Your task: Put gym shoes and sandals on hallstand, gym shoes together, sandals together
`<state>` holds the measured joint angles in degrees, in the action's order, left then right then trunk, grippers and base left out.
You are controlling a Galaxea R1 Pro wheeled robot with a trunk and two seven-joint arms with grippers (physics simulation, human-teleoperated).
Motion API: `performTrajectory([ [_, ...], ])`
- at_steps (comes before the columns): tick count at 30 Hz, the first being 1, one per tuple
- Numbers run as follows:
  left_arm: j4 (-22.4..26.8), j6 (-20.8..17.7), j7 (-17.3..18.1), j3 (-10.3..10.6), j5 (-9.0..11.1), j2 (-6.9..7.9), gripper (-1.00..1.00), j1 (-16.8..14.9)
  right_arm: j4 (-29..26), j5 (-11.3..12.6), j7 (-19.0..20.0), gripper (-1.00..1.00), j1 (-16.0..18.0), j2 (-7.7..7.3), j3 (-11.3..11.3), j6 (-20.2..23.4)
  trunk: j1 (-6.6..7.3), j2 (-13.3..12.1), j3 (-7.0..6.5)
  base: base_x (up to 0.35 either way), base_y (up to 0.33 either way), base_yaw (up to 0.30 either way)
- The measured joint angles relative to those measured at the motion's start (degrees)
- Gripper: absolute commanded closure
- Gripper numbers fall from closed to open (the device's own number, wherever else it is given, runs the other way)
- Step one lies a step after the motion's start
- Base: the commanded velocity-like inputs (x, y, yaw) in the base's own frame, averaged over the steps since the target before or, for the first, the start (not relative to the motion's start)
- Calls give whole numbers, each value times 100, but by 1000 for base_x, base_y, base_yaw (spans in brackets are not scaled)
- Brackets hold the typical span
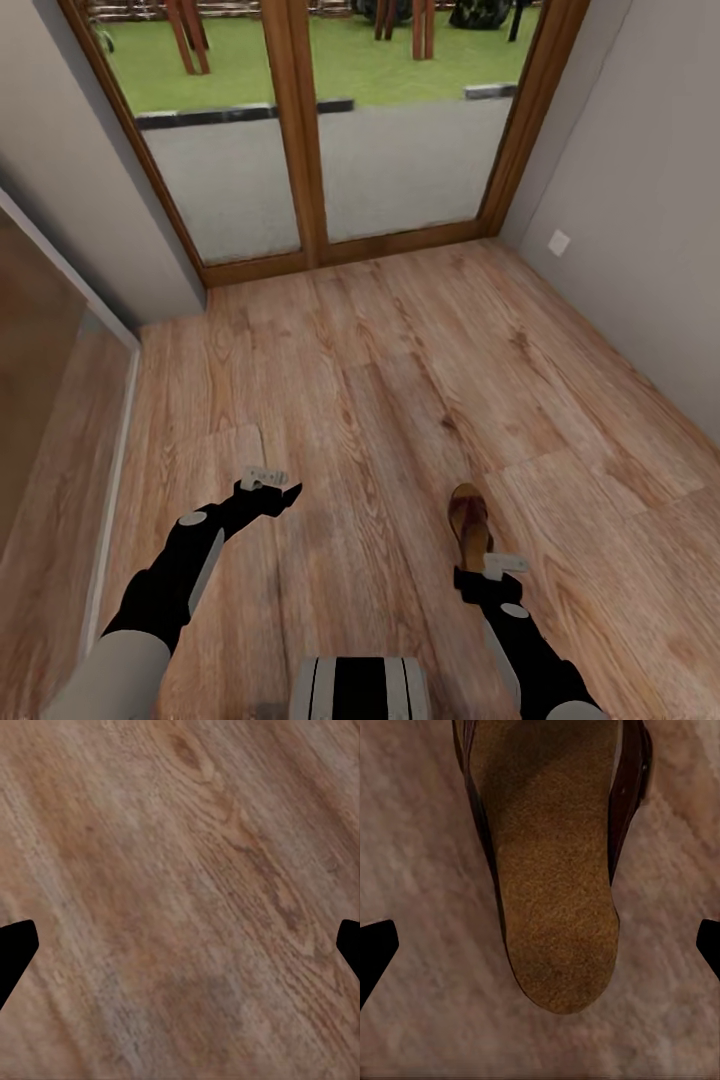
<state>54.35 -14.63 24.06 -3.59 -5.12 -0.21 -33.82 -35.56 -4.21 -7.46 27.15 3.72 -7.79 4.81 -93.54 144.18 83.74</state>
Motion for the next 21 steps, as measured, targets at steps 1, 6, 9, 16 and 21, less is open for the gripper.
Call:
performTrajectory([
  [1,3,-2,0,2,0,-9,-100,-4,0,0,0,-100,0,0,2,0,-3,1,31,0,0,15],
  [6,85,-18,-10,11,2,-47,-100,-18,0,0,0,-100,0,0,6,0,-15,8,186,0,0,8],
  [9,190,-24,-12,12,3,-60,-100,-18,0,0,0,-100,0,0,8,0,-20,11,257,0,0,3],
  [16,396,-33,-16,10,3,-99,-100,9,-16,-6,0,-100,0,0,9,1,-20,11,289,0,0,1],
  [21,468,-27,-16,11,3,-118,-100,48,-26,-8,-1,-100,0,-4,4,0,-20,11,294,0,0,0],
])
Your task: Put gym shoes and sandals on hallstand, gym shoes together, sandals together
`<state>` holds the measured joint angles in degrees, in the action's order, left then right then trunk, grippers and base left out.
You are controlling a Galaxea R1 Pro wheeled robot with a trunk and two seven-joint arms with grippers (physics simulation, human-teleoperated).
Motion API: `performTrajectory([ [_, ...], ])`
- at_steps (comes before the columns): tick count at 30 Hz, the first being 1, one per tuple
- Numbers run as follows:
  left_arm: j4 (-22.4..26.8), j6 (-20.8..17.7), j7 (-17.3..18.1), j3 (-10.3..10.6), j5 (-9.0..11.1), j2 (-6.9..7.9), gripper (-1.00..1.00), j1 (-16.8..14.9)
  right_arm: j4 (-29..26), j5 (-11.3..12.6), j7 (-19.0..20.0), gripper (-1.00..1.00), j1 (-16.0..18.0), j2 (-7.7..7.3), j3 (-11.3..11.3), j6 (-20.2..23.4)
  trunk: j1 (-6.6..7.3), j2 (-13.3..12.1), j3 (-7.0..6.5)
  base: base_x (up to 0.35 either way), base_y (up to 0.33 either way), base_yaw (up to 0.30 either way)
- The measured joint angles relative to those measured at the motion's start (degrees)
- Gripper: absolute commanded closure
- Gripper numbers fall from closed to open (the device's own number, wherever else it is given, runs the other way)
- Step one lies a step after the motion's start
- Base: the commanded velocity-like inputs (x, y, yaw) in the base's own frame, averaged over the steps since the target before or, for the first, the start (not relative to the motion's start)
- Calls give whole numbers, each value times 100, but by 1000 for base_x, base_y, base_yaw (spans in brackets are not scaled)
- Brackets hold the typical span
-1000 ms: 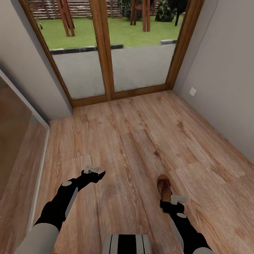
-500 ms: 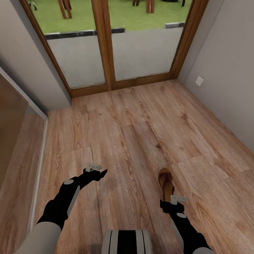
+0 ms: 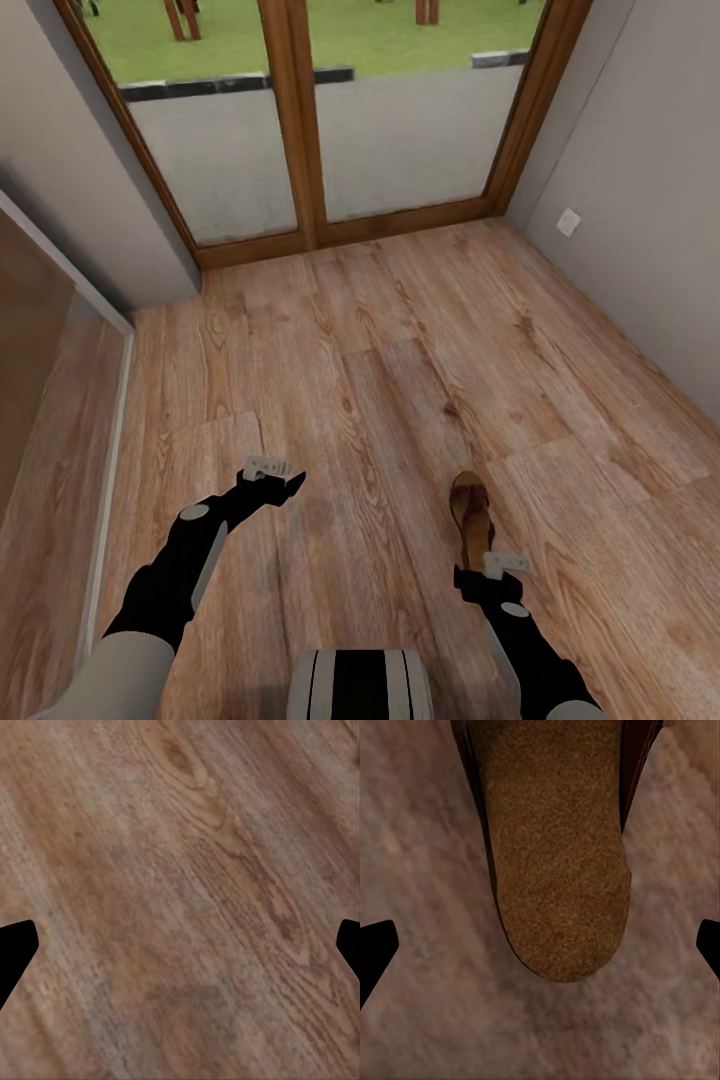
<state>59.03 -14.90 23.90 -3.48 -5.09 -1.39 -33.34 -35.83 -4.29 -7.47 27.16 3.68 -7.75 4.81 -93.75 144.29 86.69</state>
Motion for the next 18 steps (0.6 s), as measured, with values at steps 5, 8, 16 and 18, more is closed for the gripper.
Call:
performTrajectory([
  [5,-7,20,5,-1,-4,-3,-100,19,-6,0,1,-100,0,-3,-3,0,0,0,2,0,0,0],
  [8,-20,39,6,-1,-6,-3,-100,25,-3,-1,1,-100,0,-4,-2,0,0,0,2,0,0,0],
  [16,-17,63,13,-5,-4,-2,-100,26,-8,-1,1,-100,0,3,3,-1,2,0,3,114,0,0],
  [18,-4,68,18,-5,-3,-2,-100,28,-7,-1,1,-100,0,3,4,-1,2,0,3,144,0,0],
])
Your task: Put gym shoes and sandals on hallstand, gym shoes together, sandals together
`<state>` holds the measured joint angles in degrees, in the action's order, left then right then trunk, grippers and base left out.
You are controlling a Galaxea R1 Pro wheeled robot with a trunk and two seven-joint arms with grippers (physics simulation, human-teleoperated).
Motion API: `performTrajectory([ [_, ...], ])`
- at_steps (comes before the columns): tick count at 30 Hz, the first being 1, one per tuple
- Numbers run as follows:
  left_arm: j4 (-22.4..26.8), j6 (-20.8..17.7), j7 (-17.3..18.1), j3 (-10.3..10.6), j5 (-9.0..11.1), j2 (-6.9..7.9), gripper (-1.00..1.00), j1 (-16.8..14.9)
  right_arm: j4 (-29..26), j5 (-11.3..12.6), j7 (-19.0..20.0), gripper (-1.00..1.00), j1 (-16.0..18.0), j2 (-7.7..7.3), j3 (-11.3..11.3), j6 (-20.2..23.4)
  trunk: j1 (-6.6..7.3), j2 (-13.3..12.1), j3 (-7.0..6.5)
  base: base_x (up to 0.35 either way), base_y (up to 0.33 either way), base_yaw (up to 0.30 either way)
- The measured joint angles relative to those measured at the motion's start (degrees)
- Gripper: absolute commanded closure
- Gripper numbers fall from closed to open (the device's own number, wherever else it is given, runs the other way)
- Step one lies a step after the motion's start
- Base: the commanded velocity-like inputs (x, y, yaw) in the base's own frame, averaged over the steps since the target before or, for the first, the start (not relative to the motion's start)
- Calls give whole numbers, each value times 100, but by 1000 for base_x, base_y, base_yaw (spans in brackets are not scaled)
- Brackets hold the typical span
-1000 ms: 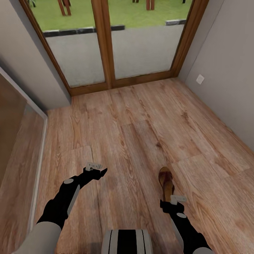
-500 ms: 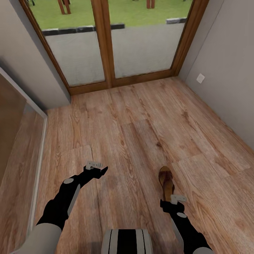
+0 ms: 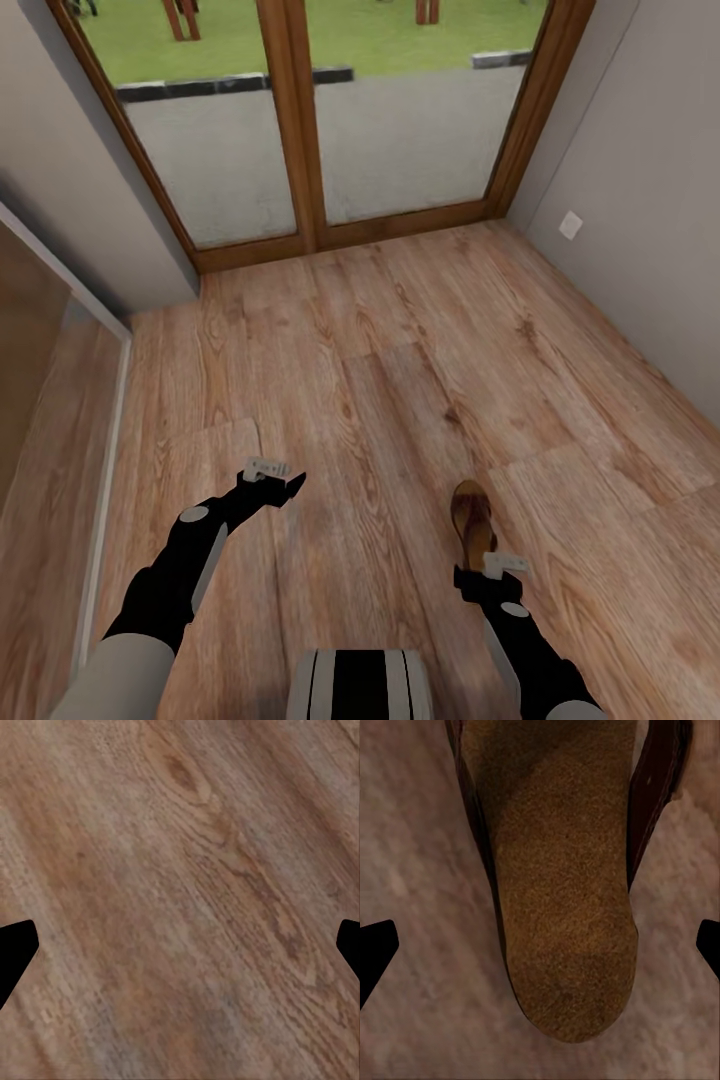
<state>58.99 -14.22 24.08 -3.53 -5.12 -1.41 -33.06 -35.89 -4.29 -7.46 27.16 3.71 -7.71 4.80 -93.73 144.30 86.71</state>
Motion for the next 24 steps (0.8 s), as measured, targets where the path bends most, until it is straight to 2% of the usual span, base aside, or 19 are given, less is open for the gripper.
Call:
performTrajectory([
  [9,142,104,238,-5,3,0,-100,3,6,0,0,-100,0,1,1,-2,-1,0,0,48,0,0],
  [10,215,429,368,-13,9,5,-100,7,6,0,0,-100,0,1,1,-1,-2,0,0,6,0,0],
  [14,208,730,404,-19,8,8,-100,10,6,0,0,-100,0,1,1,-1,-2,0,0,3,0,0],
  [24,185,967,424,-23,10,9,-100,13,13,0,-2,-100,0,-5,1,-7,-2,0,0,0,0,0],
])
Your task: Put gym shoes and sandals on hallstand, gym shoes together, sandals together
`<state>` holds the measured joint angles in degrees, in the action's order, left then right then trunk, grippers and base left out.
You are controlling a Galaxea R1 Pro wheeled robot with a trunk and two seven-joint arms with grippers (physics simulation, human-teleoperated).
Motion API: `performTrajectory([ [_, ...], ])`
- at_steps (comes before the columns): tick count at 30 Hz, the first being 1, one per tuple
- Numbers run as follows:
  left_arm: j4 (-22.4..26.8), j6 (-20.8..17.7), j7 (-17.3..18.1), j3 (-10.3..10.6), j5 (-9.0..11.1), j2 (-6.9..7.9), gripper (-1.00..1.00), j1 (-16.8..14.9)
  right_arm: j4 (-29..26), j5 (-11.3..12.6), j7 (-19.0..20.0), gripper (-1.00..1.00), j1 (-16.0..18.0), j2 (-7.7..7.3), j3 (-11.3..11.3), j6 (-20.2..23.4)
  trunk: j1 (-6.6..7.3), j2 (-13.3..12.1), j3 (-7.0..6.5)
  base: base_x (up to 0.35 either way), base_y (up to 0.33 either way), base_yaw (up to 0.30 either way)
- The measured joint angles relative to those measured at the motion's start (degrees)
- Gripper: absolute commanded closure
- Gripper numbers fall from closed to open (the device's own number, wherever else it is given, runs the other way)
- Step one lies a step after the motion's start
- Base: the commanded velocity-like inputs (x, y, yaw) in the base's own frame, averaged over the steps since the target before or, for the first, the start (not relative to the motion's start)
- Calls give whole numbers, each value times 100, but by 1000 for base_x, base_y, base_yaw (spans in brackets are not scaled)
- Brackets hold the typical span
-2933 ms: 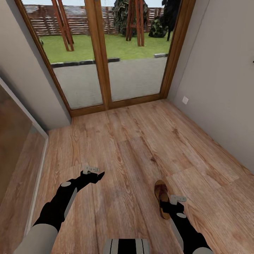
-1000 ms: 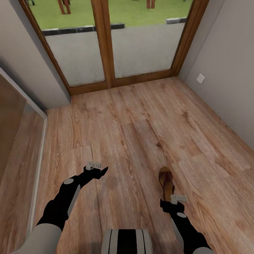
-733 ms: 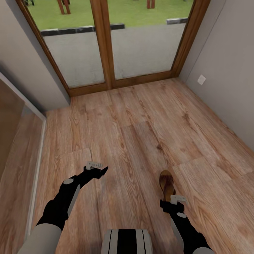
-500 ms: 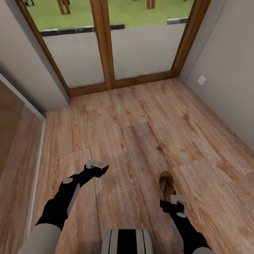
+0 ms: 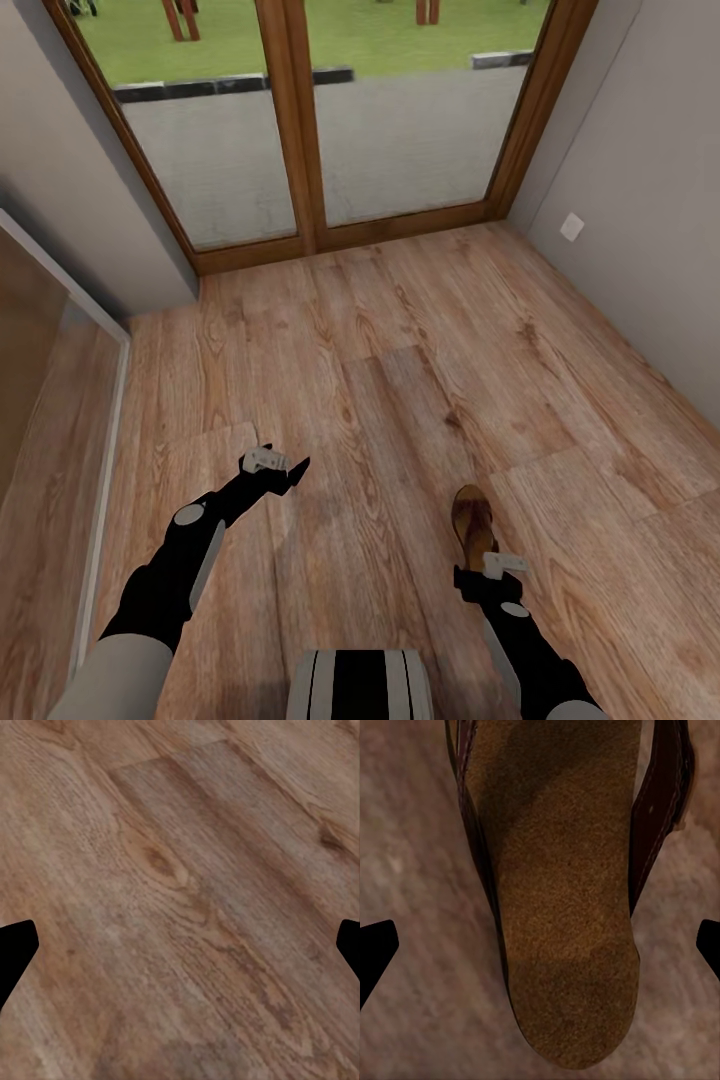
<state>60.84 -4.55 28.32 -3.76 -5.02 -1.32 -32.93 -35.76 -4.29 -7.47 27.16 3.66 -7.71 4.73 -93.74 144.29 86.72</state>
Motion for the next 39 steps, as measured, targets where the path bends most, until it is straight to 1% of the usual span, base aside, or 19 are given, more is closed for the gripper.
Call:
performTrajectory([
  [12,2,29,2,0,-4,0,-100,4,2,0,0,-100,0,-2,-2,-2,0,0,0,0,0,0],
  [30,137,18,9,-17,-2,9,-100,8,2,0,-7,-100,0,-3,-3,1,0,0,0,0,0,0],
  [35,166,25,11,-18,4,9,-100,8,-2,0,-7,-100,0,-3,-6,-1,-13,6,114,0,0,0],
  [39,176,32,11,-19,56,9,-100,7,-3,0,-7,-100,0,-3,-8,-2,-24,12,221,0,0,0],
])
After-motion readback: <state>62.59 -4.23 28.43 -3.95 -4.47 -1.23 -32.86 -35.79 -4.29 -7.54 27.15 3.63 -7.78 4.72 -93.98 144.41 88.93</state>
